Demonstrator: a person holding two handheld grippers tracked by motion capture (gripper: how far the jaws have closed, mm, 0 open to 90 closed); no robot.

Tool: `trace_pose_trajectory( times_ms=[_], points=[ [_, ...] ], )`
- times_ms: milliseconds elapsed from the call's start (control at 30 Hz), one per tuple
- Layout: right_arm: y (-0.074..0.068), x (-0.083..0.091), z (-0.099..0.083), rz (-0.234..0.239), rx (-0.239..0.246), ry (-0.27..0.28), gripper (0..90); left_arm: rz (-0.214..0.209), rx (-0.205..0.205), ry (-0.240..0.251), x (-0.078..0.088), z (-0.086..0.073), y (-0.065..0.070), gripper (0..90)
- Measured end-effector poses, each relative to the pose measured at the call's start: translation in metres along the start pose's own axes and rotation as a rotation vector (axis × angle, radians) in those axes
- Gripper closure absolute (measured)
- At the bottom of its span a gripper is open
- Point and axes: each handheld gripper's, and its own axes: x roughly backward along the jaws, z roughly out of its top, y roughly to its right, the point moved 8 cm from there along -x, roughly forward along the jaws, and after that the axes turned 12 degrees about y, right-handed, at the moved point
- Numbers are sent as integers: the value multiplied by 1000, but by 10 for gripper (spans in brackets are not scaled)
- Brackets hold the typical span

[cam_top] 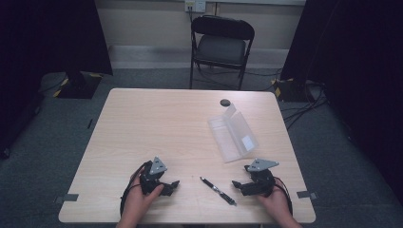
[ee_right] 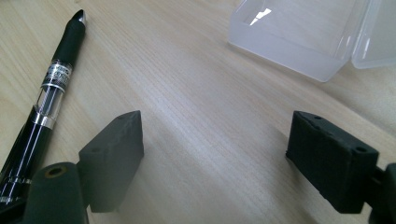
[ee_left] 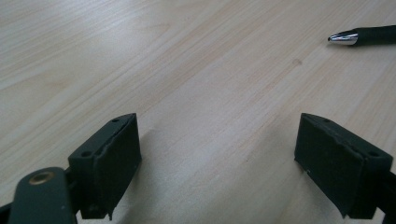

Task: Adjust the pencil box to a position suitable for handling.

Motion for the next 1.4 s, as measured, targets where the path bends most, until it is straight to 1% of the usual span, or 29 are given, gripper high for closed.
trace_pose_trajectory(
  times_ms=[233,333,400,467,500,567,667,700,833,900,1000,1067,1133,1200,1233,1300,1333,1367,1400],
  points=[
    [0,-1,1,-9,-7,-3,177,0,1,0,0,0,0,139],
    [0,-2,3,-25,-13,-26,202,-1,0,-1,0,0,0,139],
    [1,-5,7,-26,-5,-29,221,0,0,-1,0,0,0,139],
    [1,-6,12,-21,-11,-14,224,0,0,0,0,0,0,139],
    [1,-7,16,-11,-12,-6,225,0,0,0,0,0,0,139],
    [1,-9,22,-14,-8,0,231,0,0,0,0,0,0,139],
    [2,-15,32,-9,-25,12,237,0,0,0,0,0,0,139],
    [2,-18,34,-11,-31,11,242,0,0,0,0,0,0,139],
    [4,-27,42,-14,-21,11,247,2,0,0,0,0,0,139],
    [4,-28,44,-12,-24,12,249,2,0,0,0,0,0,139],
    [7,-33,51,-14,-39,8,261,2,1,0,0,0,0,139],
    [9,-36,55,-27,-28,11,269,1,1,0,0,0,0,139],
    [11,-39,59,-32,-28,11,283,2,1,0,0,0,0,139],
    [12,-44,61,-26,-41,6,319,2,0,0,0,0,0,139],
    [12,-44,61,-26,-41,6,319,2,0,0,0,0,0,139],
    [14,-51,63,-31,-61,3,393,2,0,-1,0,0,0,139],
    [14,-54,62,-20,-67,-1,423,1,0,-3,0,0,0,140],
    [13,-56,63,-17,-79,1,429,1,1,-3,0,0,0,140],
    [13,-58,63,-27,-79,3,443,1,0,-3,0,0,0,140]
  ],
)
